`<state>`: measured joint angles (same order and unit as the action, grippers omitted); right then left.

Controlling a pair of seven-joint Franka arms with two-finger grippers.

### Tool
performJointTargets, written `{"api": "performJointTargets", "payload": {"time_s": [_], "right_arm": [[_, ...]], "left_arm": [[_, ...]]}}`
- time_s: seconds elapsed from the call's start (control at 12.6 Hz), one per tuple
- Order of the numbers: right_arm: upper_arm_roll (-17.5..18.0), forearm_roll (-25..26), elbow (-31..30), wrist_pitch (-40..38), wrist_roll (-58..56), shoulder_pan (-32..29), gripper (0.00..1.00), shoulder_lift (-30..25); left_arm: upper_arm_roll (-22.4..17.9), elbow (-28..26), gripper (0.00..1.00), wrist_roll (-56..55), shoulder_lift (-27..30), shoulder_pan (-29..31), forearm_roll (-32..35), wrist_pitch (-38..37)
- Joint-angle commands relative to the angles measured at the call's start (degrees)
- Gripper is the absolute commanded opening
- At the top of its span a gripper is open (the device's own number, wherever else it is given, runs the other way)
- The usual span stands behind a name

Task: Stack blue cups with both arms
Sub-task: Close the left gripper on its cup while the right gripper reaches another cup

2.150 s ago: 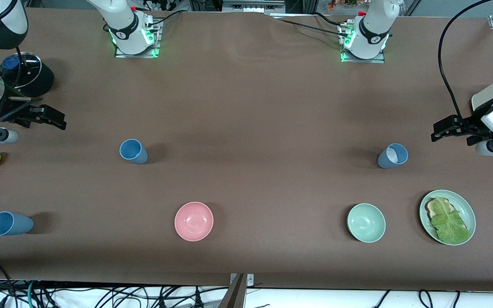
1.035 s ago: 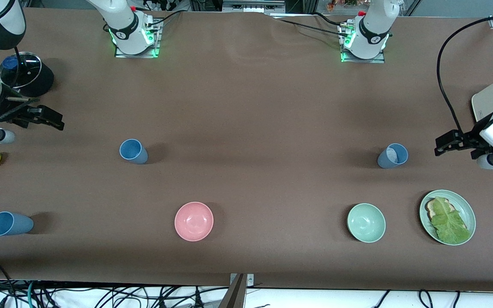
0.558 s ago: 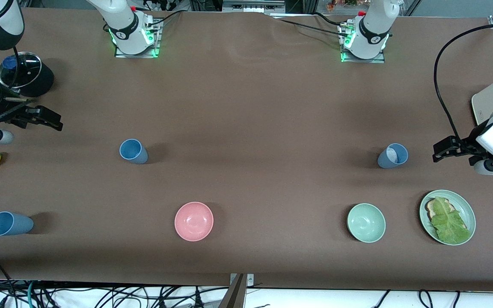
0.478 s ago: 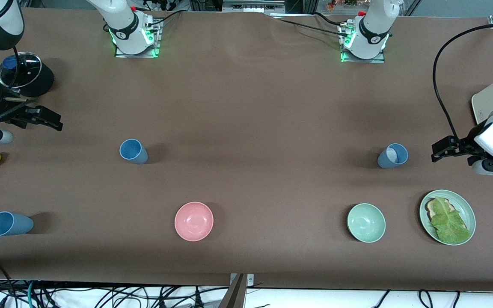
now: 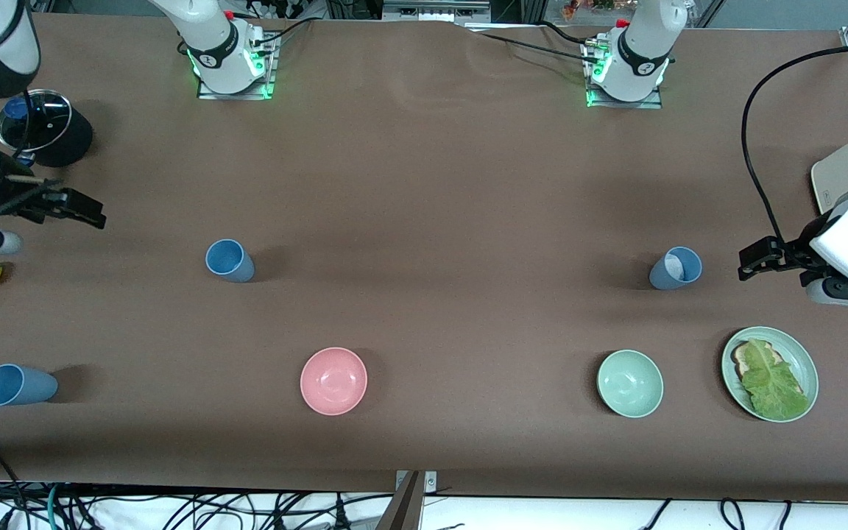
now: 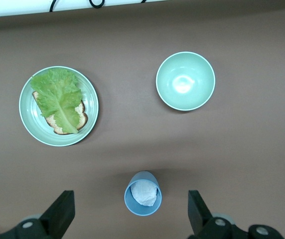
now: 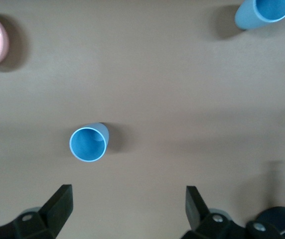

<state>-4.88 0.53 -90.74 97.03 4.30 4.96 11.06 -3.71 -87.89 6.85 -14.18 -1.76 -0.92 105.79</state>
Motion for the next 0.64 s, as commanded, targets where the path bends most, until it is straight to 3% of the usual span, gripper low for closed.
{"api": "performJointTargets", "payload": {"time_s": [0.0,0.32,0.56], "right_arm": [[0.49,-0.18,2.76,2.72,0.36,-0.13,1.0,7.64],[0.75,-3.33,1.53,4.3,-0.96,-0.04,1.0,10.63],[1.54,-6.15,-3.99,10.96,-5.26,0.22,1.0,11.26]], "left_arm": [[0.02,1.05,1.0,0.27,-0.41,-0.08,0.84,-0.06],[0.02,1.14,1.0,0.27,-0.41,0.01,0.84,-0.06],[-0.25,0.88,1.0,-0.43,-0.58,-0.08,1.62,-0.15]]}}
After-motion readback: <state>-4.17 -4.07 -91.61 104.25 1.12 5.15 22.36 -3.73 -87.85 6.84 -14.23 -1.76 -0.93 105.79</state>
